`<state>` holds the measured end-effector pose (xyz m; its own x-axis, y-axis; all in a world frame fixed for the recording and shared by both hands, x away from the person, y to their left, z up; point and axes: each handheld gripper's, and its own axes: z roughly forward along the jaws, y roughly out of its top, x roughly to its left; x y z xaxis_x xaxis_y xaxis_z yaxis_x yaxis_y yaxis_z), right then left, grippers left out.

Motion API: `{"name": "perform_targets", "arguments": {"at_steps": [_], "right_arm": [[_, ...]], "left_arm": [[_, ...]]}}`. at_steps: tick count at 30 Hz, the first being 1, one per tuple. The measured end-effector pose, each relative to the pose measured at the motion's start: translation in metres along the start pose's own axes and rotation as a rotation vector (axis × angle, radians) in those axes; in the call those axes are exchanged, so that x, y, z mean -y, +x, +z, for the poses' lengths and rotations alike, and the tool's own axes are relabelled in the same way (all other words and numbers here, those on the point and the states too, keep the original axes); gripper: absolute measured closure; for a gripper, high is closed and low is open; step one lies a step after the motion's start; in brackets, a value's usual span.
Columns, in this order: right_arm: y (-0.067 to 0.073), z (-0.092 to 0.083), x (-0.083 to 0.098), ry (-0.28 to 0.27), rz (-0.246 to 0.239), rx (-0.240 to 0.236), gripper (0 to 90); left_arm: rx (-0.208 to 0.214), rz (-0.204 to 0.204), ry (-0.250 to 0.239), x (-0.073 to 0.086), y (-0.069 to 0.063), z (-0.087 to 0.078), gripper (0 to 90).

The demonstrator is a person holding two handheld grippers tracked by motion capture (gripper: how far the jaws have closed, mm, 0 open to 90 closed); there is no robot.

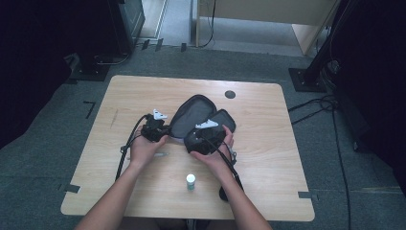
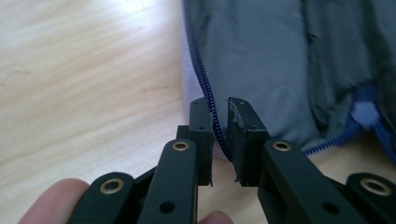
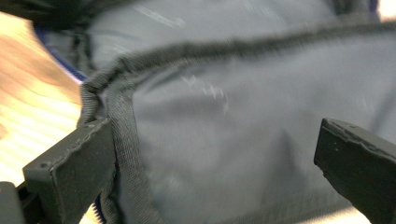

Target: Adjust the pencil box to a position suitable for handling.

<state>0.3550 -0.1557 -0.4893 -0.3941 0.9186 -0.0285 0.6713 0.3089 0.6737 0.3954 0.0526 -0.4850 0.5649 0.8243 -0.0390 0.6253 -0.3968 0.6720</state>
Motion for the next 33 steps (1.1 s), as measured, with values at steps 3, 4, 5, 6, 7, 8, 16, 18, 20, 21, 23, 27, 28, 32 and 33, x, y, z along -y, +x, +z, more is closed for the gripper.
{"name": "perform_targets", "arguments": {"at_steps": [3,4,5,6,7,8,16,18,20,21,23,27,28,32,33], "right_arm": [[-0.008,0.000,0.001,0.004,0.015,0.024,0.0],[-0.010,0.000,0.001,0.008,0.022,0.044,0.0],[-0.013,-0.001,0.001,0.010,0.028,0.058,0.0],[-0.016,-0.001,0.001,0.009,0.038,0.070,0.0],[-0.019,-0.001,0.001,0.012,0.049,0.081,0.0],[-0.022,-0.001,0.001,0.014,0.056,0.094,0.1],[-0.037,-0.001,0.002,-0.007,0.077,0.189,6.1],[-0.042,0.001,0.002,-0.016,0.070,0.231,6.3],[-0.052,0.004,0.001,-0.011,0.079,0.305,14.2],[-0.057,0.005,0.001,-0.002,0.086,0.337,13.6],[-0.067,0.006,0.002,0.006,0.127,0.346,13.8],[-0.074,-0.007,0.002,-0.052,0.216,0.310,17.0],[-0.072,-0.012,0.001,-0.070,0.229,0.288,18.8],[-0.048,-0.027,-0.003,-0.130,0.191,0.205,26.8],[-0.043,-0.028,-0.004,-0.131,0.180,0.180,26.3]], "left_arm": [[0.011,-0.005,0.005,0.002,-0.004,-0.002,78.8],[0.030,-0.014,0.009,0.004,-0.008,-0.004,77.9],[0.037,-0.012,0.011,0.005,-0.010,-0.004,77.3],[0.041,-0.002,0.016,0.005,-0.012,-0.005,76.7],[0.047,0.004,0.017,0.005,-0.015,-0.005,76.4],[0.051,0.011,0.015,0.006,-0.017,-0.006,75.9],[0.125,0.025,-0.009,0.005,-0.034,-0.006,70.9],[0.137,0.048,-0.024,0.004,-0.040,-0.008,66.9],[0.174,0.073,-0.042,0.004,-0.044,-0.010,62.4],[0.197,0.094,-0.051,0.004,-0.047,-0.013,60.7],[0.203,0.100,-0.058,0.004,-0.046,-0.014,57.0],[0.200,0.082,-0.123,0.003,-0.034,-0.023,49.6],[0.192,0.071,-0.143,0.002,-0.031,-0.026,46.7],[0.156,0.040,-0.202,0.000,-0.020,-0.036,41.5],[0.156,0.040,-0.202,0.000,-0.020,-0.036,41.2]]}}
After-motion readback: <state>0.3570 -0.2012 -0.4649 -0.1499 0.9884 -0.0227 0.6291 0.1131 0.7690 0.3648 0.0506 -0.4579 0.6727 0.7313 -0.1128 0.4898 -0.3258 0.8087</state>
